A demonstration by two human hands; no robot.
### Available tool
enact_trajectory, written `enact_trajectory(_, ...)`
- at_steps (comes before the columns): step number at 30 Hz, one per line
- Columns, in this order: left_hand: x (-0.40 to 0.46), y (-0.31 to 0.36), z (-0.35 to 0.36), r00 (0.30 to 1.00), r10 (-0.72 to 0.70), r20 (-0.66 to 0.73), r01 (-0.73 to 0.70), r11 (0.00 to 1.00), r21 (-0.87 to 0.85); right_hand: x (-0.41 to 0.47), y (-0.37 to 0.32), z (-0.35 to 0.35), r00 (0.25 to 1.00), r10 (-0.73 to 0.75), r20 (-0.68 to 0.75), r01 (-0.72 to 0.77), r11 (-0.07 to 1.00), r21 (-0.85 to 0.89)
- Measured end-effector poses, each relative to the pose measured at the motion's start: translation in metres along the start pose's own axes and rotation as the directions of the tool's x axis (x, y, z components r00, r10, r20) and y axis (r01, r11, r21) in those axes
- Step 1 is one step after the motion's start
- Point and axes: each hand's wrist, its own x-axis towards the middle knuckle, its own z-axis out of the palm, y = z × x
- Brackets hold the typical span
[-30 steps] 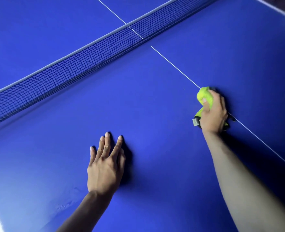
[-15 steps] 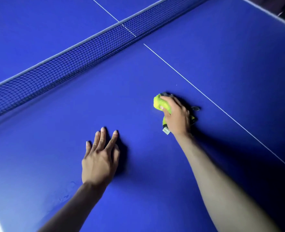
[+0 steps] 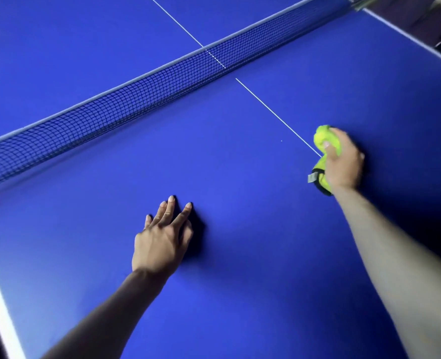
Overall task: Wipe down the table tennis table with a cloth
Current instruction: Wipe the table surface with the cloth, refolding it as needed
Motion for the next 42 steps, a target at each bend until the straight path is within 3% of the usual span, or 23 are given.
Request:
enact_trajectory(4,0.003,-0.001,0.013,0.998,0.009,-0.062,-0.007,0.999,0.033,0.018,0.012,0.023,0.991,0.134,0.016,-0.132,0.987,-0.089)
enact_trajectory(7,0.004,0.000,0.022,0.993,0.028,-0.112,-0.023,0.999,0.045,-0.013,-0.002,0.056,0.999,-0.027,0.025,0.030,0.990,-0.135)
enact_trajectory(13,0.006,0.005,0.022,0.990,-0.006,-0.144,0.004,1.000,-0.019,-0.074,-0.047,0.088,0.972,-0.223,0.075,0.226,0.974,-0.033)
enact_trajectory(19,0.006,0.005,0.007,0.999,0.033,0.029,-0.032,0.998,-0.045,-0.137,-0.085,0.102,0.938,-0.292,0.184,0.287,0.956,0.053)
enact_trajectory(23,0.007,-0.007,-0.003,0.996,0.003,0.090,0.024,0.955,-0.295,-0.178,-0.107,0.105,0.939,-0.282,0.198,0.274,0.959,0.066)
enact_trajectory(27,-0.011,-0.051,-0.018,0.995,-0.094,-0.045,0.061,0.873,-0.484,-0.228,-0.133,0.112,0.932,-0.301,0.204,0.291,0.954,0.076)
enact_trajectory(37,-0.087,-0.201,-0.045,0.977,-0.064,-0.205,-0.015,0.931,-0.364,-0.377,-0.213,0.135,0.919,-0.355,0.171,0.345,0.935,0.087)
enact_trajectory(42,-0.126,-0.266,-0.057,0.983,-0.074,-0.168,0.009,0.933,-0.360,-0.452,-0.252,0.143,0.909,-0.378,0.177,0.368,0.926,0.089)
